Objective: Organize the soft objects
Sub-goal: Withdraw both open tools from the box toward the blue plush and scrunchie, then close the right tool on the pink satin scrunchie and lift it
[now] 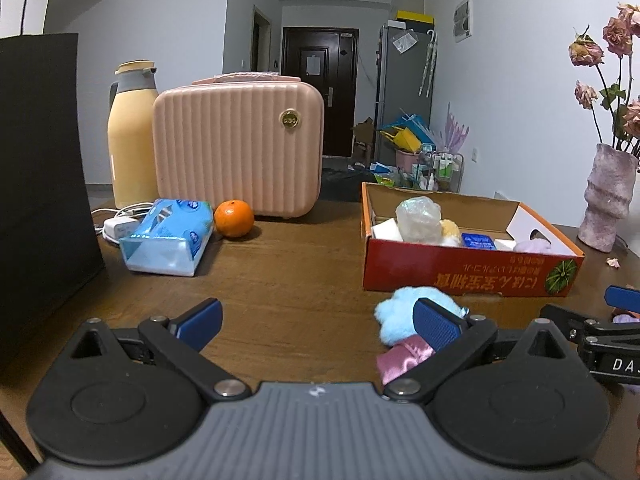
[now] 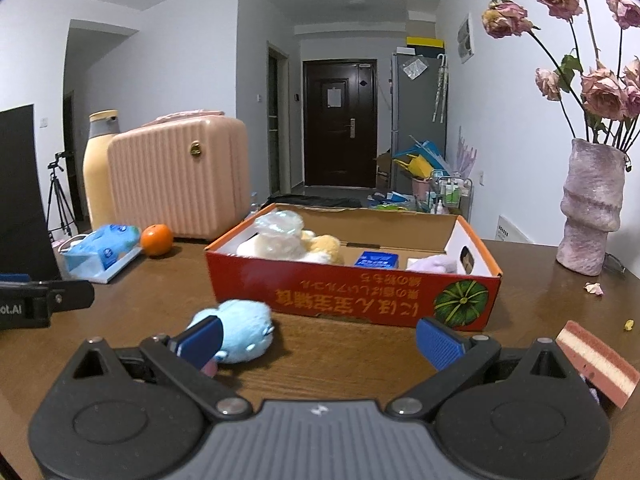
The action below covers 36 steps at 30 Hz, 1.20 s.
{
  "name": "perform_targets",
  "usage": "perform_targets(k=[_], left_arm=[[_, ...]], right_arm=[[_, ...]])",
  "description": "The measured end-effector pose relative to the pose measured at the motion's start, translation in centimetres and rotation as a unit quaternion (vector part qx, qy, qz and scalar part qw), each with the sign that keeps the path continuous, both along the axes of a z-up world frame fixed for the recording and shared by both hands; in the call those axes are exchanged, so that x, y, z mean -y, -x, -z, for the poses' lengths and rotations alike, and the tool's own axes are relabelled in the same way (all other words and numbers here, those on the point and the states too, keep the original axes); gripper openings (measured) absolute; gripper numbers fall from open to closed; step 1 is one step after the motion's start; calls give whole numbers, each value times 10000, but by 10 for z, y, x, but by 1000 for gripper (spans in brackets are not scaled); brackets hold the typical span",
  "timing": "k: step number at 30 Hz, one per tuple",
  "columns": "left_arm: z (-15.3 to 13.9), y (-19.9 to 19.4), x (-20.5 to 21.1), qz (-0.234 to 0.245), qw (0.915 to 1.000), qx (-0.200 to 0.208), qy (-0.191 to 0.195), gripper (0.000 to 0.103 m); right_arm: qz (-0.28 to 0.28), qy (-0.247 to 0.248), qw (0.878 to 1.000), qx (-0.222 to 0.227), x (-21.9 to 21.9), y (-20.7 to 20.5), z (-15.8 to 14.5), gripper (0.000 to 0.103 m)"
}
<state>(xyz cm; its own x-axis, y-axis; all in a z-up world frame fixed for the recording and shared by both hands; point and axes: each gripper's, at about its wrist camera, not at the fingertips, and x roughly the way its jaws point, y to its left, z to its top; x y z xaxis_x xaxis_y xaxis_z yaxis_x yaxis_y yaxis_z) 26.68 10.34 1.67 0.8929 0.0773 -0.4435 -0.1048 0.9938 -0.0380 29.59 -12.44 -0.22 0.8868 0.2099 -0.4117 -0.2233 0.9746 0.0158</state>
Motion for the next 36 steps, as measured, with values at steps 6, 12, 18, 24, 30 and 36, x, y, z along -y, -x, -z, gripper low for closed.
perform_targets(k=[6,12,18,24,30,36], left_arm=[[5,10,-12,61,9999,-58,-55,103],[9,14,-27,47,9999,-141,-22,103],[11,16,-44,-7,9998,-177,-15,103],[13,15,-60,-63,9997,-225,28,103],[14,15,-68,-84,9995,-263,149,103],[15,15,-67,-37,9995,-275,141,103]], right_arm=[[-118,0,9999,-73,-15,11,6,103],[-272,-21,9992,-291,-34,11,15,103],[-409,47,9978,-511,-56,6,25,103],[-523,69,9960,-720,-74,0,35,103],[-703,125,9926,-985,-92,-10,47,98],[-840,140,9894,-1173,-100,-16,54,91]])
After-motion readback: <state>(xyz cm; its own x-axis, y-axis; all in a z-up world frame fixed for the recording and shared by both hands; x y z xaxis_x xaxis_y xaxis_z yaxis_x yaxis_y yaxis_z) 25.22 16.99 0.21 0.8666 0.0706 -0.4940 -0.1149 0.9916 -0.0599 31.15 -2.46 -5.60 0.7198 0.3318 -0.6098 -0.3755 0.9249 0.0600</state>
